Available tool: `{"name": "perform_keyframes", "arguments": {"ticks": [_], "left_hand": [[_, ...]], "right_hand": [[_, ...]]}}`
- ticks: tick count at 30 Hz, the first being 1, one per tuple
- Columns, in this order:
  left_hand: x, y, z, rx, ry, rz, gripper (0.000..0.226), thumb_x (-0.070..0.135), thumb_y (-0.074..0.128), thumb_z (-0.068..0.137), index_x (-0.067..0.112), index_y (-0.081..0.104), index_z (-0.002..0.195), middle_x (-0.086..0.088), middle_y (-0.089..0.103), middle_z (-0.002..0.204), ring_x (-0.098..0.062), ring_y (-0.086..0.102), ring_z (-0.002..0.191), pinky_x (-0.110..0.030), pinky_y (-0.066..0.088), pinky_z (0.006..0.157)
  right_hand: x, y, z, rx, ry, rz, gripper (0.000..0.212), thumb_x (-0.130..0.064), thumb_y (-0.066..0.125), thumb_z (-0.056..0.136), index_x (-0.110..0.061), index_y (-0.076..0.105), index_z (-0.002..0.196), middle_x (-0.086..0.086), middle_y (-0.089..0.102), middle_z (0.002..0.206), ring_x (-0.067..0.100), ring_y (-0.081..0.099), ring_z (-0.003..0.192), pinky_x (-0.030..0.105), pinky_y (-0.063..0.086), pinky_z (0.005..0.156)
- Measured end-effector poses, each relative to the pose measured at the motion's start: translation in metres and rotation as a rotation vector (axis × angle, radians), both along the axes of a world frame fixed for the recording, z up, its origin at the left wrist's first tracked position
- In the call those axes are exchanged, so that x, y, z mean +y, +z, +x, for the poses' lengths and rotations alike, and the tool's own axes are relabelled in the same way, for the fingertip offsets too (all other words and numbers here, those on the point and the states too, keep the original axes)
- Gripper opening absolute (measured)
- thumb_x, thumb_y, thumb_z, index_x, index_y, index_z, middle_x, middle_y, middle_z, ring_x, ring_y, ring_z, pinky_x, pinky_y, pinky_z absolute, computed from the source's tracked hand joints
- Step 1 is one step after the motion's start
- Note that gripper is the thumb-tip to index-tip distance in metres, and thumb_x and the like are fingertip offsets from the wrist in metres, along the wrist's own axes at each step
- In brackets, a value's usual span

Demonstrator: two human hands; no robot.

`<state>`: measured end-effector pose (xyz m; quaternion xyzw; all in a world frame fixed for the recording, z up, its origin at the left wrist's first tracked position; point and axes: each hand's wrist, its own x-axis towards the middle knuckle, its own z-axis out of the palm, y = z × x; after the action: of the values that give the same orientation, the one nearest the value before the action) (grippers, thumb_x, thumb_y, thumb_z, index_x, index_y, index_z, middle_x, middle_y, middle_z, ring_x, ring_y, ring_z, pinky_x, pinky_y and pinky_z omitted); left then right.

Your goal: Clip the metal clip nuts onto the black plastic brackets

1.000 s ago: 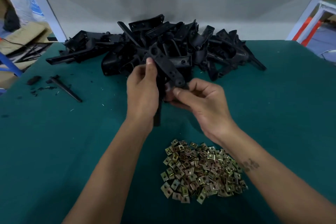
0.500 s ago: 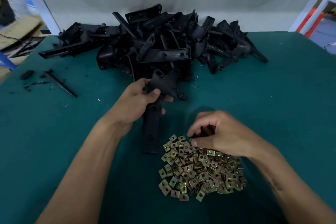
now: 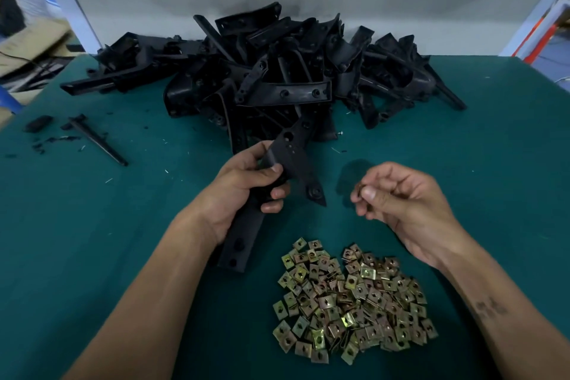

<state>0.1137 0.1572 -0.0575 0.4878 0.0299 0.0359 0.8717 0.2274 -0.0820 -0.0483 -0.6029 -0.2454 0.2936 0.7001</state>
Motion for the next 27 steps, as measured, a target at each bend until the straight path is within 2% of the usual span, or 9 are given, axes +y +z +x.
{"name": "perform_keyframes", "arguments": {"ticks": [5, 8, 11, 14, 17, 22, 27], "left_hand": [[-0.002, -0.001, 0.003, -0.01, -0.042, 0.094, 0.017, 0.006, 0.065, 0.092, 0.011, 0.053, 0.102, -0.006, 0.044, 0.085, -0.014, 0.038, 0.055, -0.023, 0.032, 0.044], [-0.004, -0.002, 0.004, -0.018, -0.034, 0.163, 0.021, 0.013, 0.067, 0.092, 0.011, 0.05, 0.103, -0.001, 0.044, 0.077, -0.012, 0.036, 0.052, -0.021, 0.032, 0.042], [-0.008, -0.002, 0.006, -0.038, -0.015, 0.185, 0.027, 0.014, 0.065, 0.091, 0.009, 0.049, 0.111, -0.005, 0.042, 0.077, -0.012, 0.038, 0.05, -0.021, 0.034, 0.042], [-0.015, -0.003, 0.011, -0.064, 0.003, 0.197, 0.025, 0.008, 0.058, 0.093, 0.005, 0.047, 0.115, -0.013, 0.043, 0.084, -0.01, 0.041, 0.048, -0.021, 0.037, 0.043], [-0.018, -0.004, 0.014, -0.072, -0.005, 0.207, 0.025, 0.007, 0.059, 0.091, 0.005, 0.047, 0.113, -0.007, 0.048, 0.076, -0.009, 0.04, 0.048, -0.021, 0.035, 0.042], [-0.016, -0.005, 0.013, -0.057, -0.013, 0.233, 0.037, 0.017, 0.073, 0.082, 0.008, 0.049, 0.109, -0.002, 0.049, 0.072, -0.01, 0.038, 0.05, -0.021, 0.035, 0.043], [-0.015, -0.006, 0.014, -0.046, 0.003, 0.243, 0.028, 0.011, 0.068, 0.087, 0.008, 0.049, 0.108, -0.003, 0.045, 0.071, -0.01, 0.036, 0.049, -0.022, 0.034, 0.043]], "right_hand": [[0.02, -0.002, 0.008, 0.168, -0.101, 0.111, 0.023, 0.001, 0.072, 0.075, -0.003, 0.076, 0.098, 0.013, 0.071, 0.085, 0.019, 0.066, 0.073, 0.024, 0.059, 0.071], [0.033, -0.003, 0.004, 0.181, -0.049, 0.147, 0.025, 0.003, 0.069, 0.079, -0.003, 0.079, 0.1, 0.012, 0.07, 0.084, 0.018, 0.065, 0.074, 0.023, 0.058, 0.072], [0.041, -0.004, -0.002, 0.177, 0.041, 0.168, 0.028, 0.005, 0.068, 0.08, -0.004, 0.079, 0.104, 0.013, 0.072, 0.087, 0.019, 0.066, 0.076, 0.024, 0.057, 0.069], [0.05, -0.004, -0.008, 0.206, 0.05, 0.178, 0.022, 0.004, 0.071, 0.074, -0.007, 0.078, 0.091, 0.014, 0.073, 0.084, 0.021, 0.07, 0.073, 0.028, 0.06, 0.065], [0.051, -0.002, -0.009, 0.292, 0.032, 0.191, 0.016, 0.005, 0.071, 0.071, -0.008, 0.077, 0.077, 0.013, 0.073, 0.08, 0.02, 0.071, 0.069, 0.027, 0.061, 0.063], [0.047, 0.0, -0.005, 0.384, -0.001, 0.212, 0.013, 0.004, 0.071, 0.071, -0.004, 0.078, 0.078, 0.013, 0.073, 0.077, 0.016, 0.069, 0.064, 0.022, 0.058, 0.06], [0.047, -0.002, -0.006, 0.369, -0.013, 0.207, 0.012, 0.004, 0.072, 0.07, -0.003, 0.078, 0.077, 0.013, 0.074, 0.076, 0.016, 0.07, 0.064, 0.021, 0.057, 0.059]]}}
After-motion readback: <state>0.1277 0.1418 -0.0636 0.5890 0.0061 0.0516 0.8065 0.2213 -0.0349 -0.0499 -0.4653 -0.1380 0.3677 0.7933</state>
